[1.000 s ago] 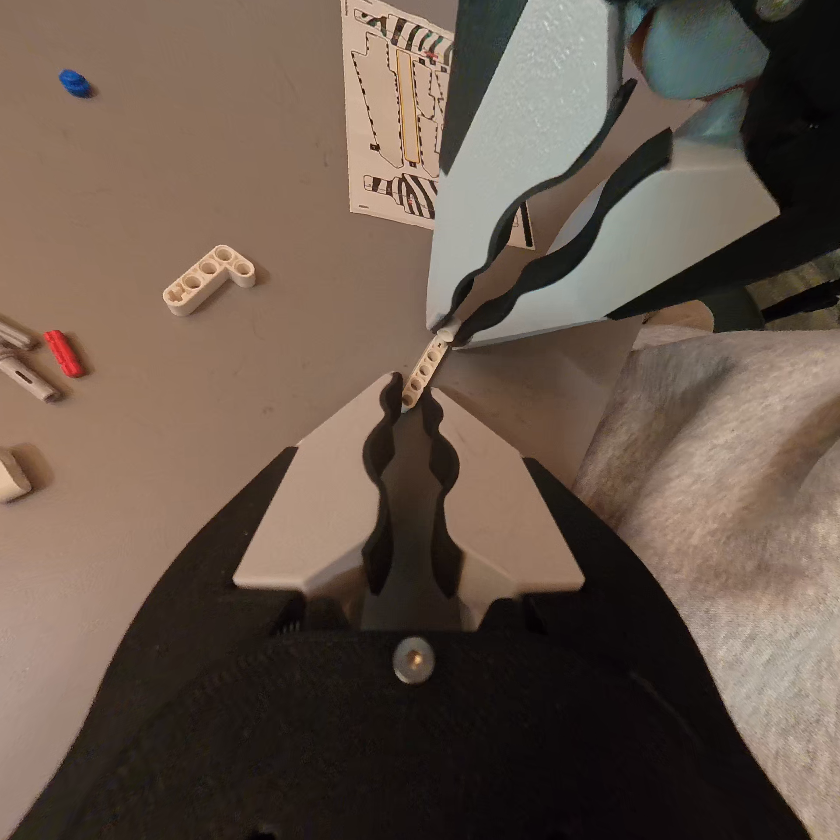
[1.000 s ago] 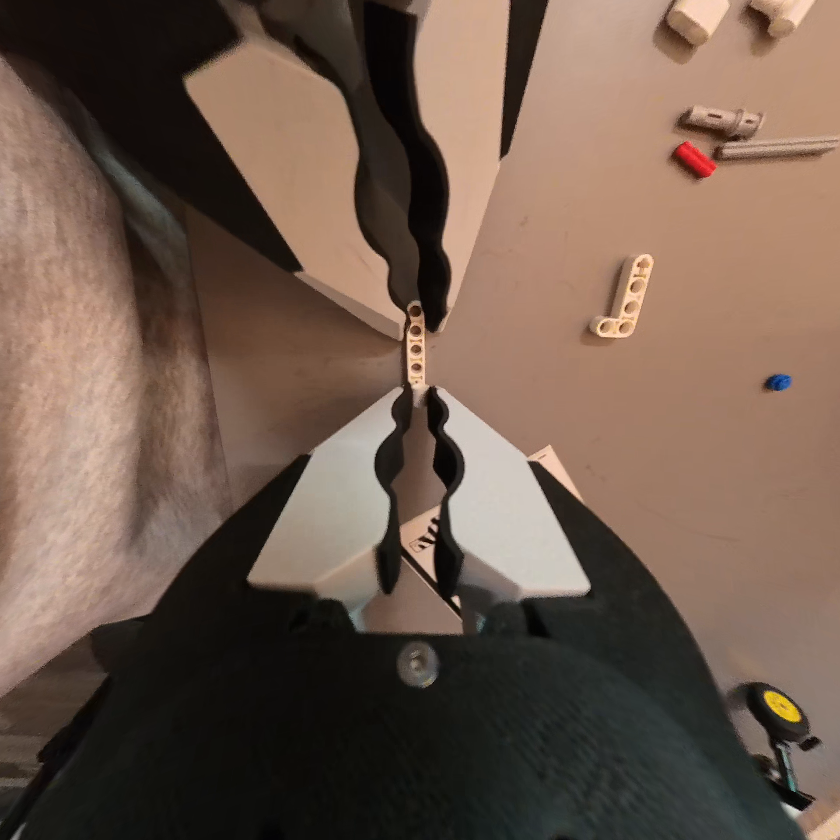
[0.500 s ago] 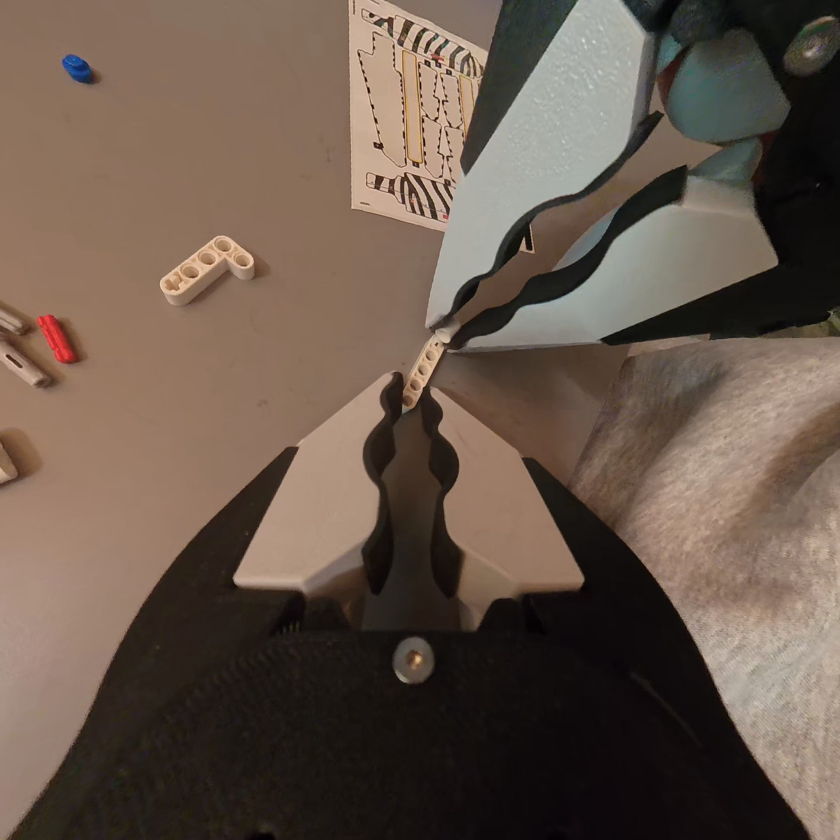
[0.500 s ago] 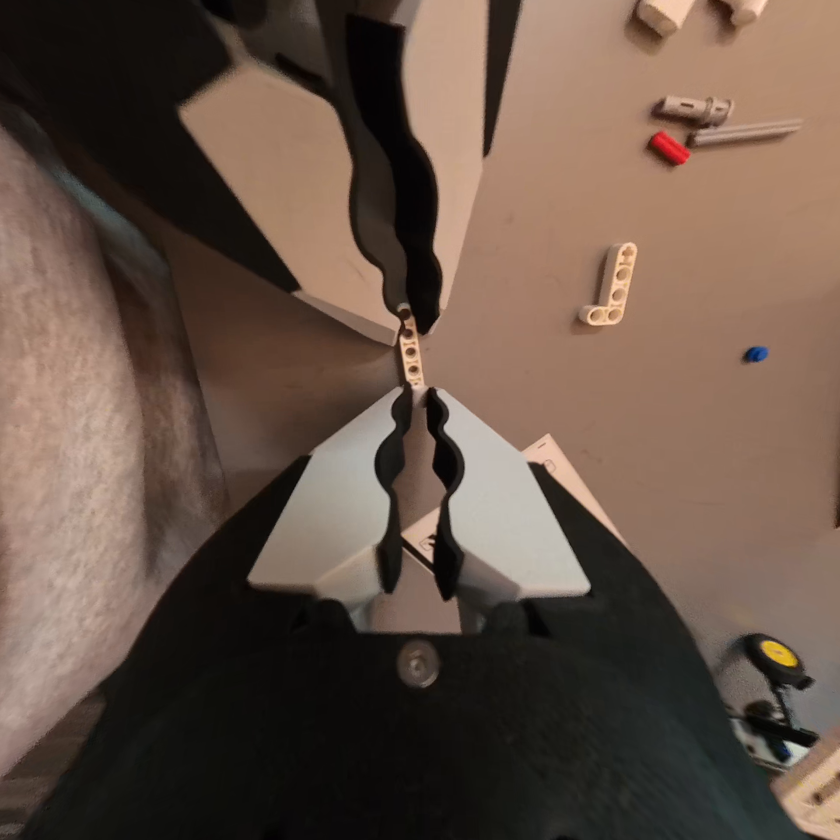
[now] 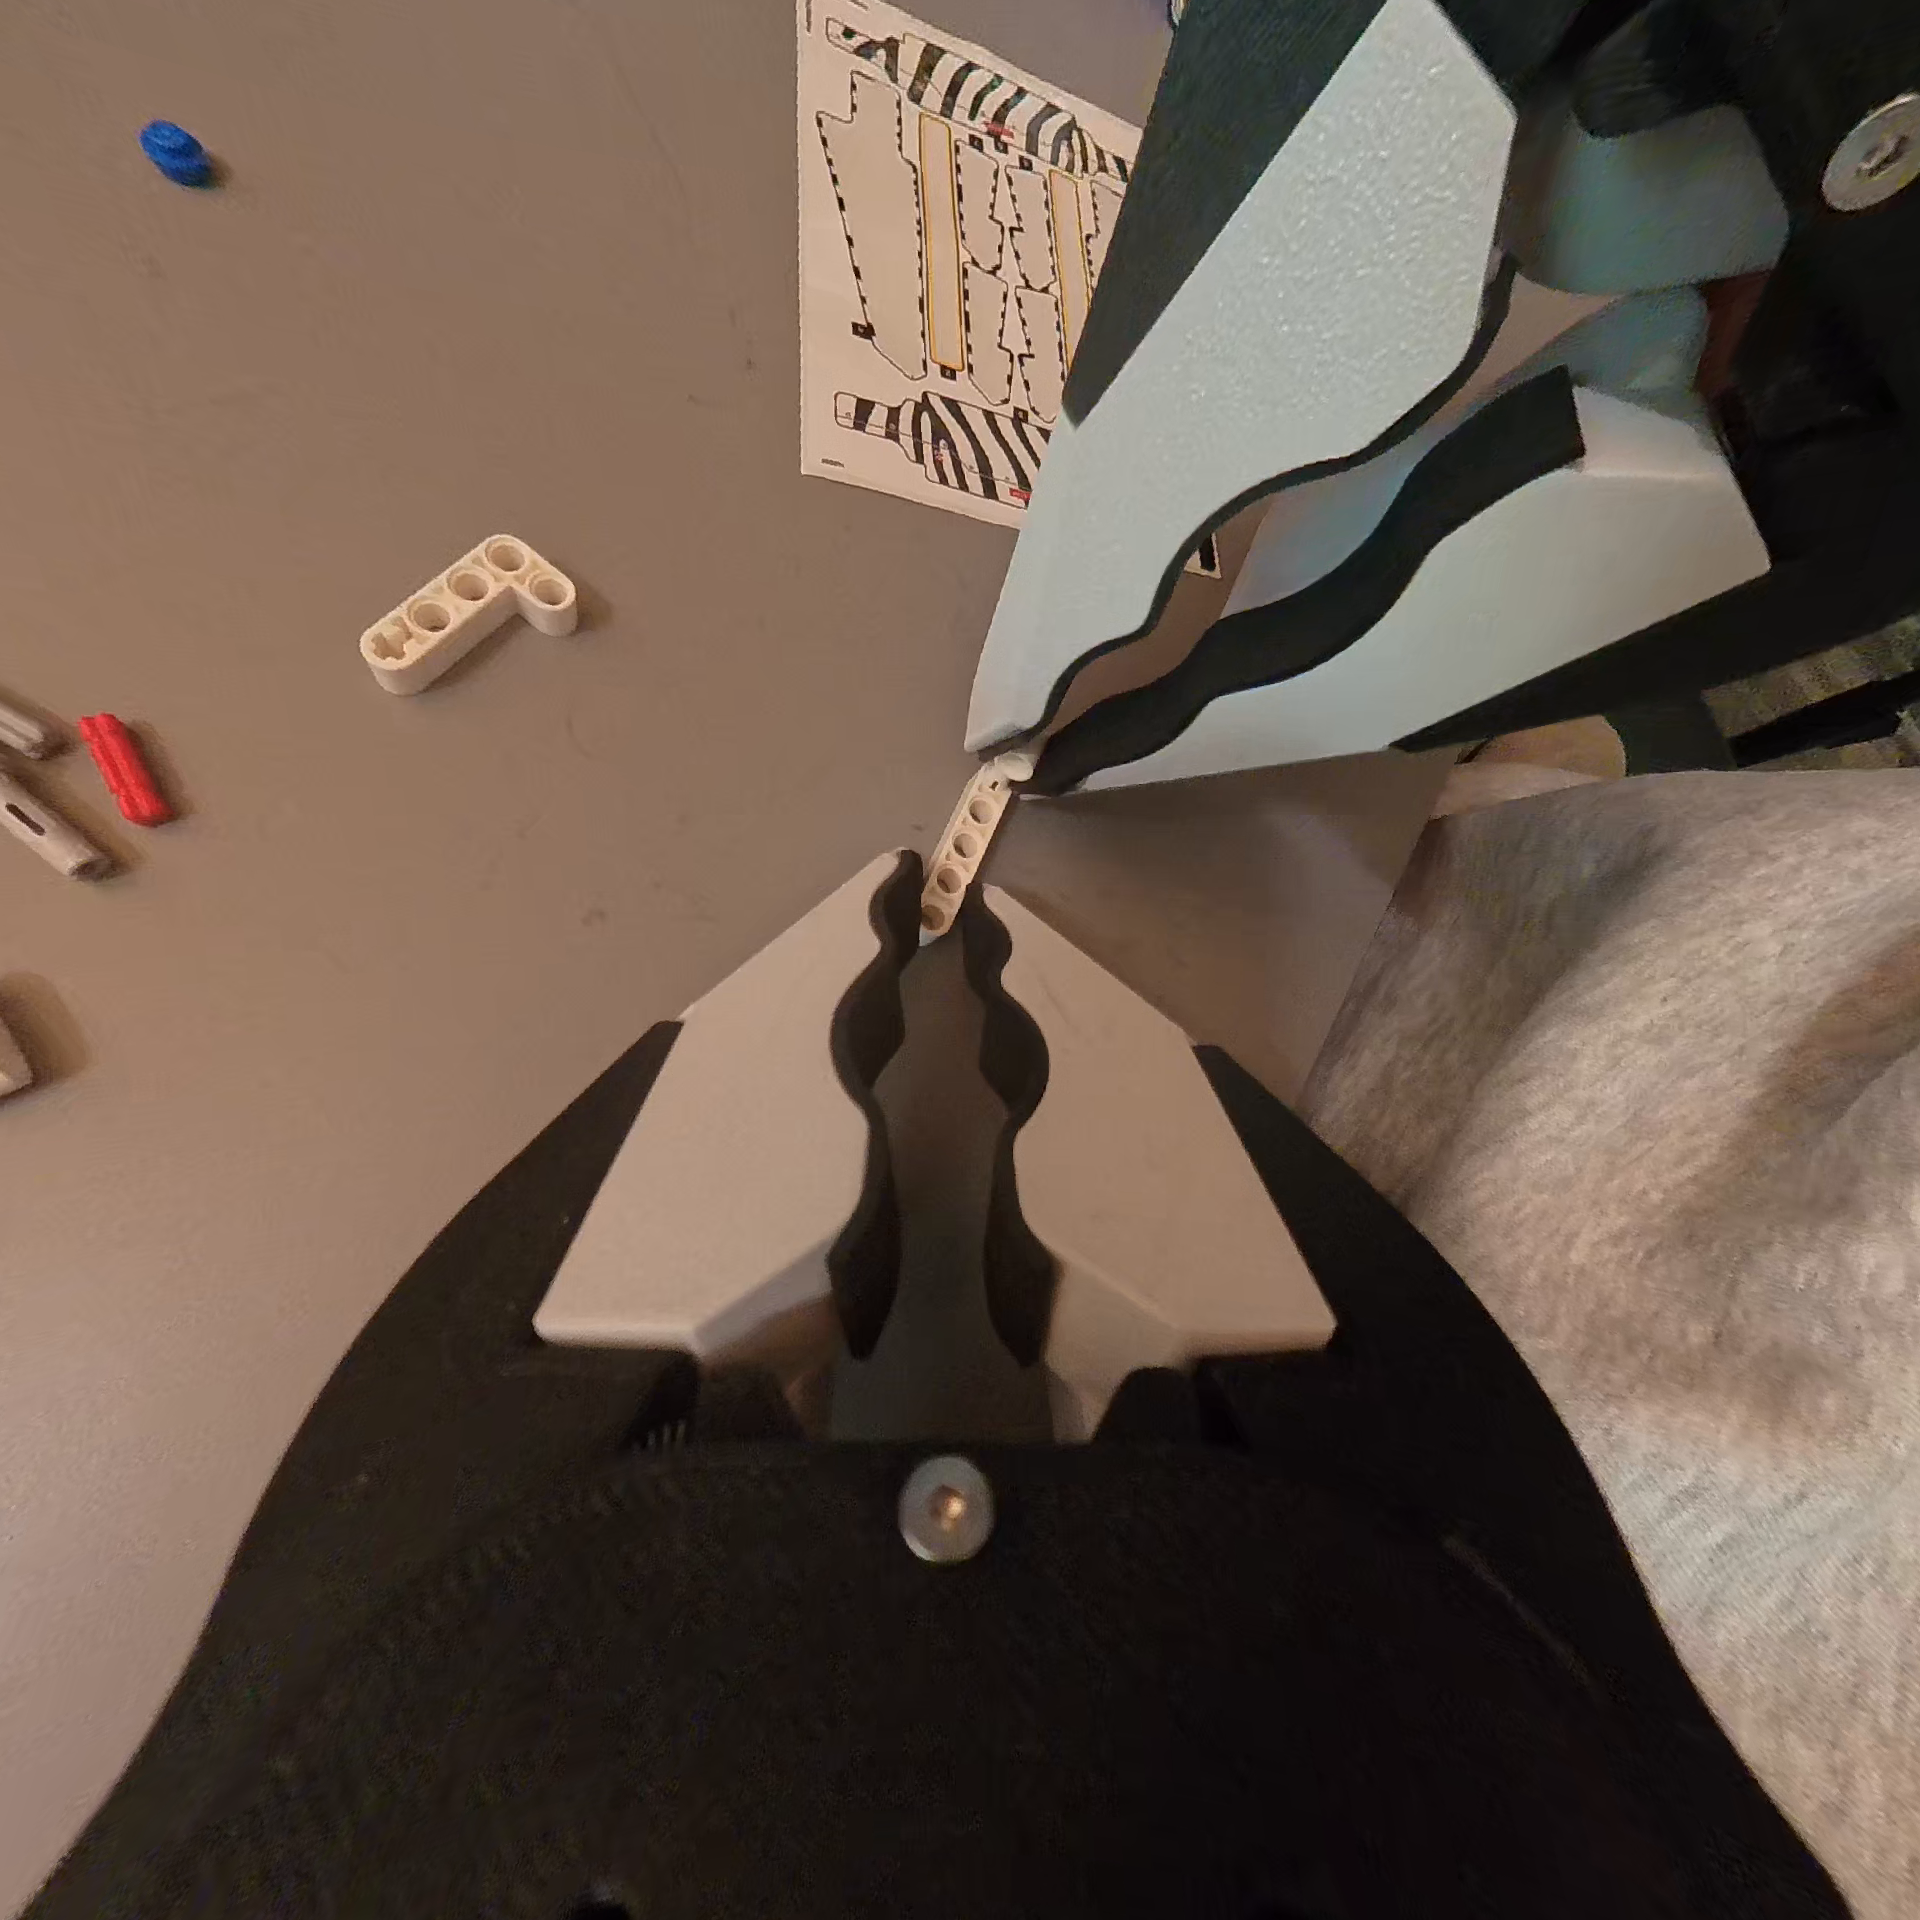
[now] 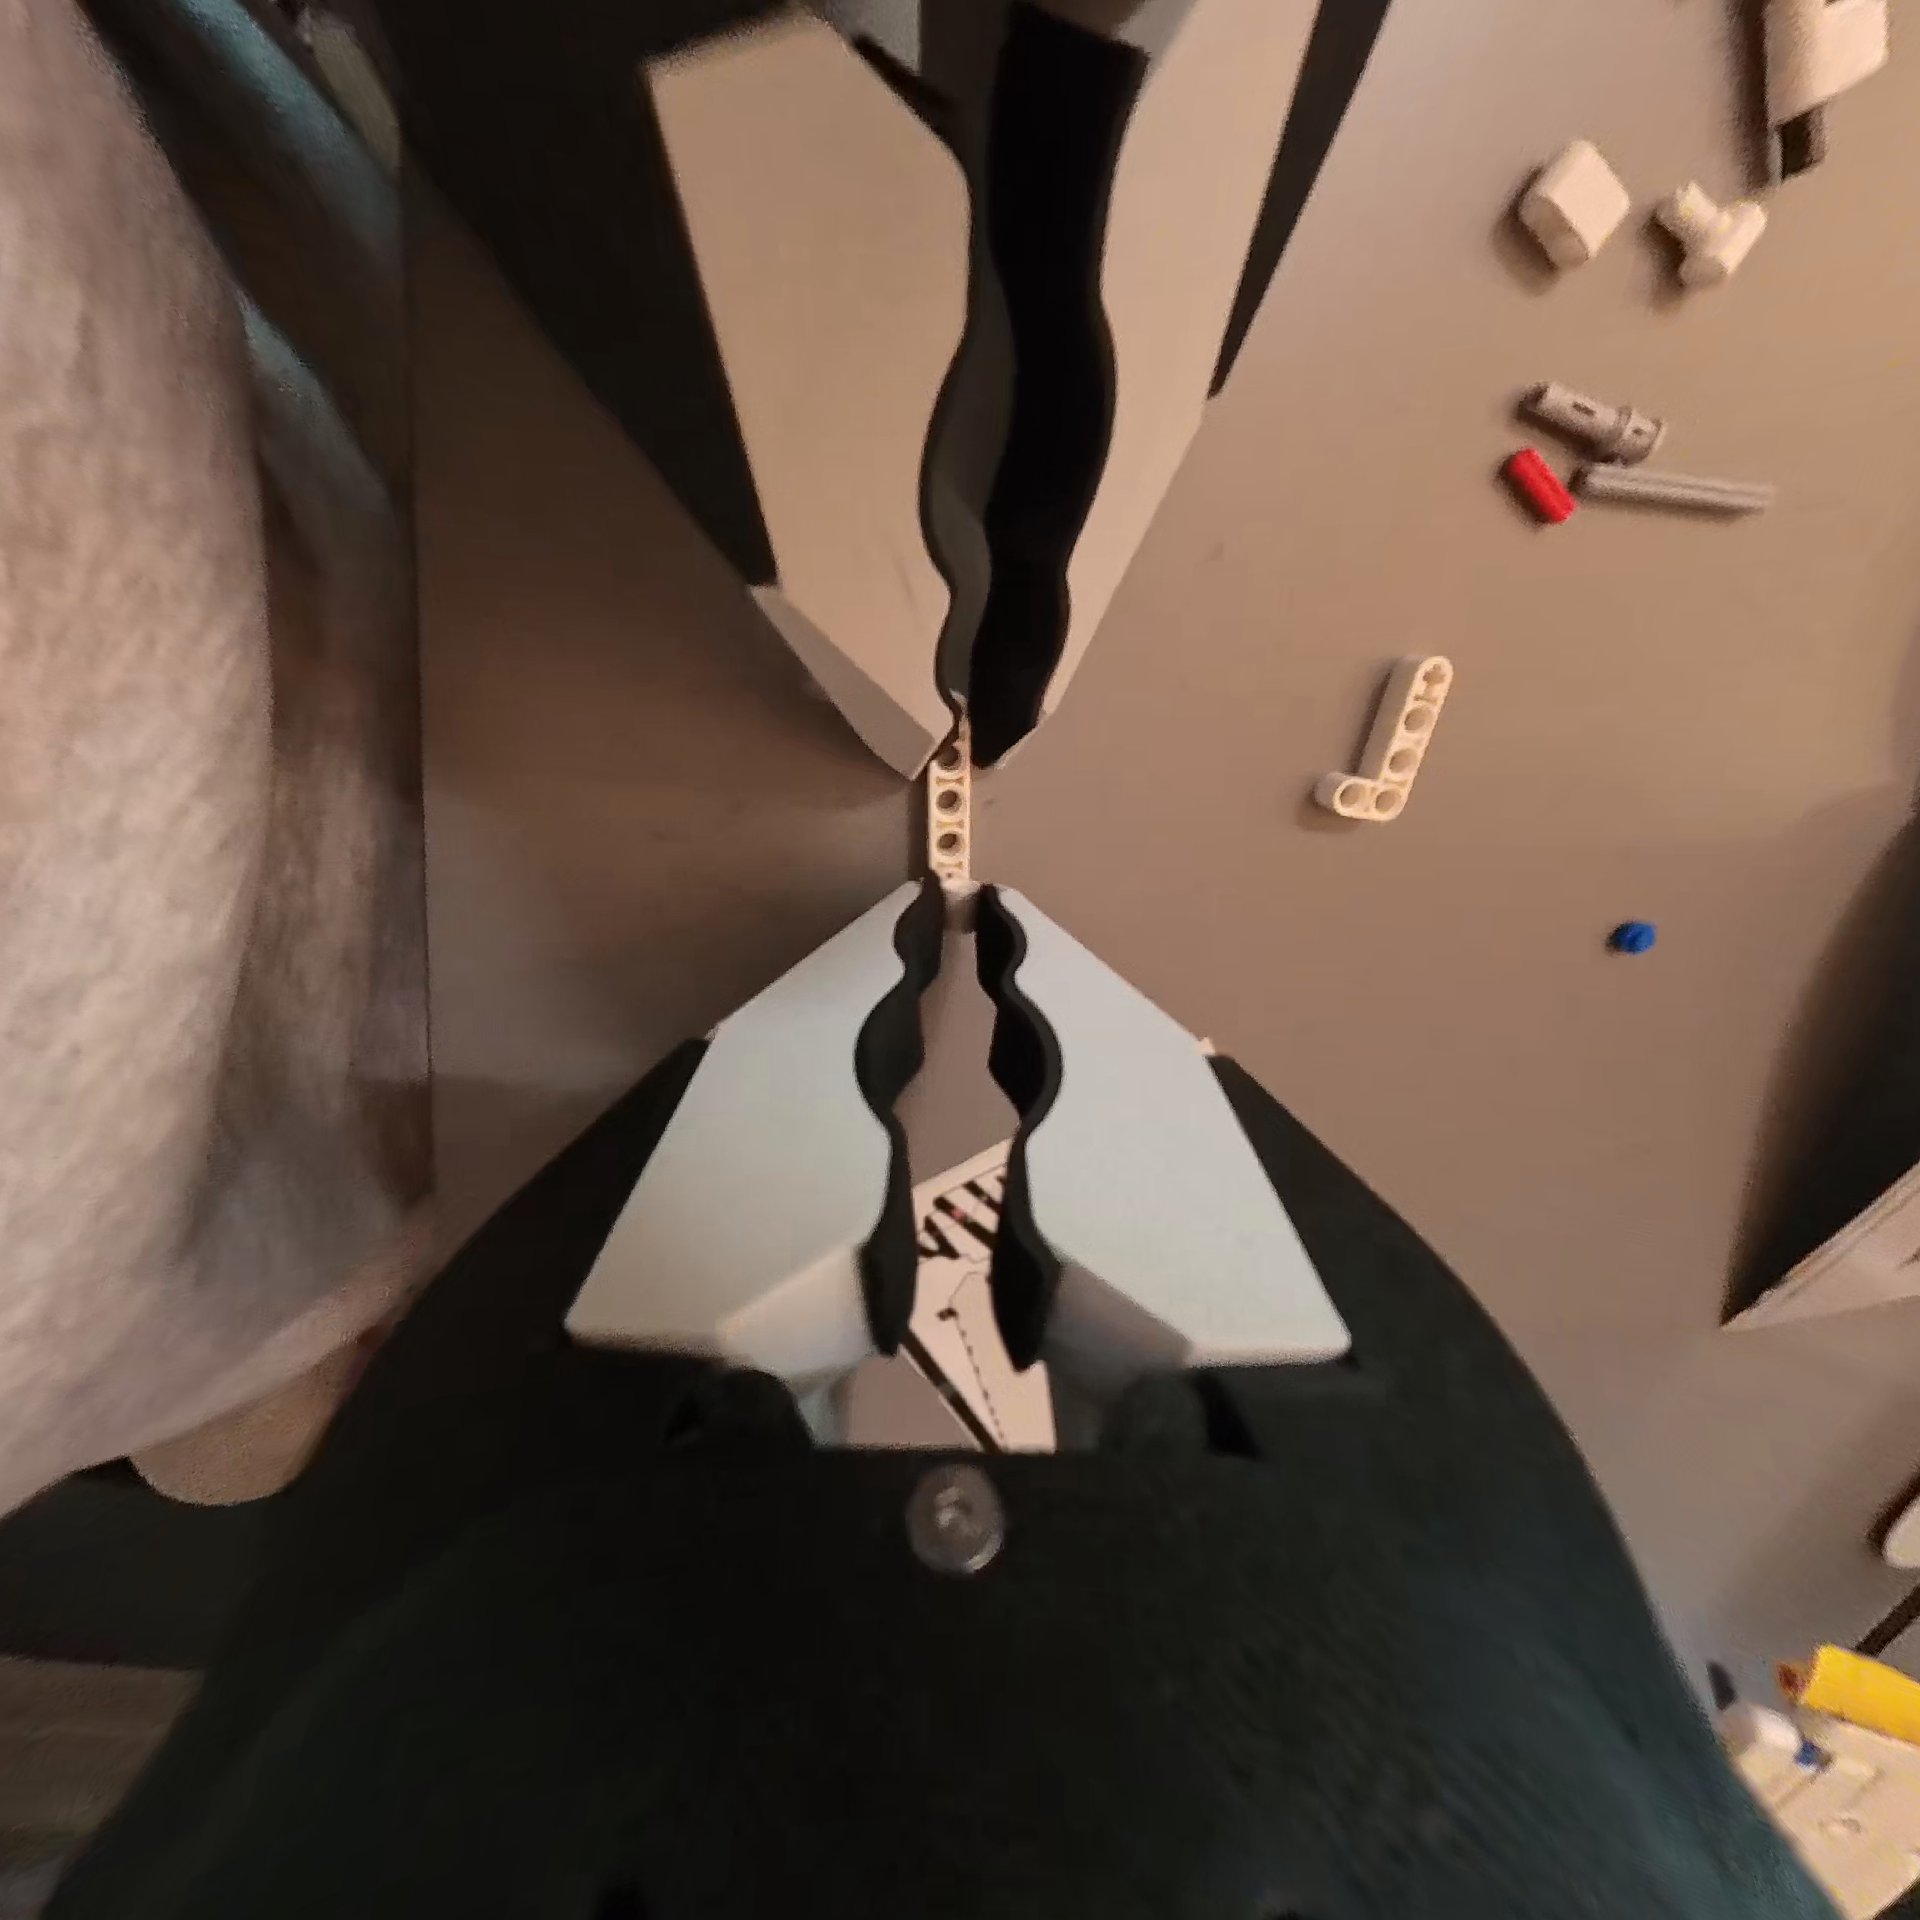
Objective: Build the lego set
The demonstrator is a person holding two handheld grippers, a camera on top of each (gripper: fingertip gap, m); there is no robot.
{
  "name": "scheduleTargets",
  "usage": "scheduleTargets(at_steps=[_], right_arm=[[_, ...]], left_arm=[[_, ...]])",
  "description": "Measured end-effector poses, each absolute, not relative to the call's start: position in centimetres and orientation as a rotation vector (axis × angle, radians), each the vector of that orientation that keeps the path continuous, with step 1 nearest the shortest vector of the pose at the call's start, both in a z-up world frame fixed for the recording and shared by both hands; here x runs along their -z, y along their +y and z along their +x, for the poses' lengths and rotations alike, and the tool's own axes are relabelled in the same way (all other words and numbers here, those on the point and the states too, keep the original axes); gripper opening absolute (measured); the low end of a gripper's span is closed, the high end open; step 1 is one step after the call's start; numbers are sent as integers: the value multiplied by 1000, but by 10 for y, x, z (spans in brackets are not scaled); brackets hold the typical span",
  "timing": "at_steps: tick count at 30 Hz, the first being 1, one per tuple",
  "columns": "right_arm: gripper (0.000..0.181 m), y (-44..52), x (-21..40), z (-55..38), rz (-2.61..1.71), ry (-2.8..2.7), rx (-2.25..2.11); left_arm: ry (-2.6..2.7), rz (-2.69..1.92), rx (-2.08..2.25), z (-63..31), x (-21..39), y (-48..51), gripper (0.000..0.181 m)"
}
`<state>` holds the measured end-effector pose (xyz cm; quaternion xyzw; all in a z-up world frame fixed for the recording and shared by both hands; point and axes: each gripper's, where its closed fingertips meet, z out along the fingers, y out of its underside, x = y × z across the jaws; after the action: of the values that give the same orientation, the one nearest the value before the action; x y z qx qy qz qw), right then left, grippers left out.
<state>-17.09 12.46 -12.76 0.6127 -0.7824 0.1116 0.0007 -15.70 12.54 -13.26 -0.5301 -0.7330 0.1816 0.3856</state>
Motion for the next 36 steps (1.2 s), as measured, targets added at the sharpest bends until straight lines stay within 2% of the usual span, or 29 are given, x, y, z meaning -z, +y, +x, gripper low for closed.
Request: scheduleTargets(at_steps=[11,18,23,36], right_arm=[[5,125,128,-170,2051,-2334,-317],[5,124,129,-171,1644,-2722,-272],[6,125,129,-171,1550,-2814,-268],[5,126,130,-169,2119,-2389,-219]], left_arm=[[-1866,-1346,-457,-157,133,125,8],[-1871,-1336,-456,-157,132,125,8],[-1873,-1334,-459,-157,133,125,8],[-1873,-1330,-455,-157,133,126,8]])
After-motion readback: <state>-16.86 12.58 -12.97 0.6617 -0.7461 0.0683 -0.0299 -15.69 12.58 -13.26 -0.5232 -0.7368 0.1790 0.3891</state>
